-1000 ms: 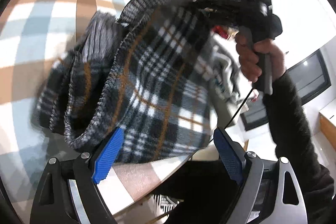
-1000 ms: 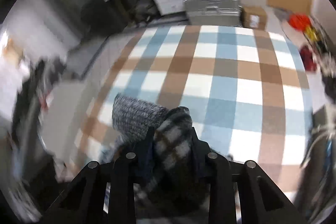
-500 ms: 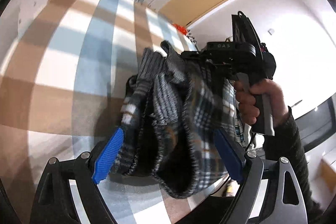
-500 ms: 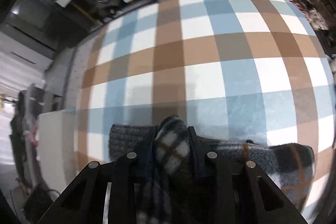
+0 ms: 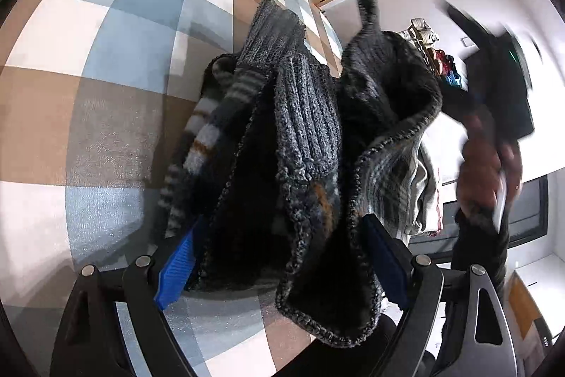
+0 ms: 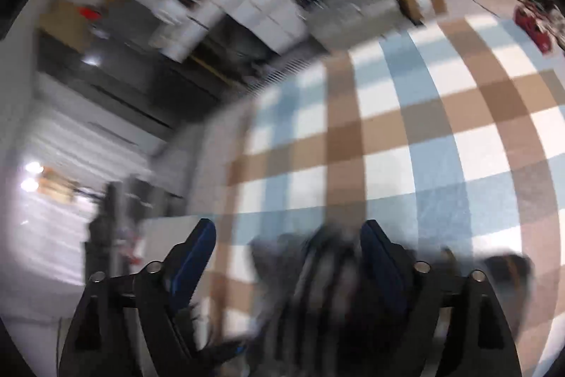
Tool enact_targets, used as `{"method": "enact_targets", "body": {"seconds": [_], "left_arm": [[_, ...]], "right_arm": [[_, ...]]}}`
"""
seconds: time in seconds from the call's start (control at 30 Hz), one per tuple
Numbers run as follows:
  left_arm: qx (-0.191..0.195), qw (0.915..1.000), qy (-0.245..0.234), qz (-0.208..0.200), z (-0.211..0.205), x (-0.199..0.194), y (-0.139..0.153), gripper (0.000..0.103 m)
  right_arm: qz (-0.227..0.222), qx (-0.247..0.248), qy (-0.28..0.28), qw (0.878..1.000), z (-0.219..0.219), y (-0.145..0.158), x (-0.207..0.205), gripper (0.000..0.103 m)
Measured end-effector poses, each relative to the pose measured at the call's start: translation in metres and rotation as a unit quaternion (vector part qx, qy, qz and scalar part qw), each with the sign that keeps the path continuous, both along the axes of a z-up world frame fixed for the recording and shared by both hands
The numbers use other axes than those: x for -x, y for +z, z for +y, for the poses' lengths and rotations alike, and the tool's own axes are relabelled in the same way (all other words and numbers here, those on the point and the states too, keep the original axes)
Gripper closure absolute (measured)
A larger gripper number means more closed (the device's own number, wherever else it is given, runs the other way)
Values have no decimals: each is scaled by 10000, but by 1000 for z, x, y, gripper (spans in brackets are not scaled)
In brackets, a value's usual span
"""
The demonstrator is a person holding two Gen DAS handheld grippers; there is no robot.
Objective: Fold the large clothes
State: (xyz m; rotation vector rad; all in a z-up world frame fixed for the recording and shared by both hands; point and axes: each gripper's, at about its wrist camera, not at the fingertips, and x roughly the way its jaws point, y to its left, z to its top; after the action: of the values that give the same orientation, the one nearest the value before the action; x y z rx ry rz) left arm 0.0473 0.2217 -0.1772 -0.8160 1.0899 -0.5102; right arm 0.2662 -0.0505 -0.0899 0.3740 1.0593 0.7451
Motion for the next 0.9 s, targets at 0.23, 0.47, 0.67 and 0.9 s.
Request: {"method": "enact_targets", "body": {"seconds": [0.23, 0.47, 0.67, 0.9], "left_arm": [[77, 9999, 43, 72, -6, -6, -4, 18], [-126, 9989, -426, 167, -46, -3, -9, 18], [-300, 9924, -1191, 107, -103, 4, -7, 10], [-490, 9887, -1417, 41, -121, 8, -9, 6]], "right_arm": [[-551, 180, -204, 9981, -90, -18, 101, 6], [64, 464, -239, 9986, -96, -70, 118, 6], [-58, 1361, -42, 9907, -91, -60, 105, 6], [-553, 1677, 24, 9843, -70, -19, 107, 13]]}}
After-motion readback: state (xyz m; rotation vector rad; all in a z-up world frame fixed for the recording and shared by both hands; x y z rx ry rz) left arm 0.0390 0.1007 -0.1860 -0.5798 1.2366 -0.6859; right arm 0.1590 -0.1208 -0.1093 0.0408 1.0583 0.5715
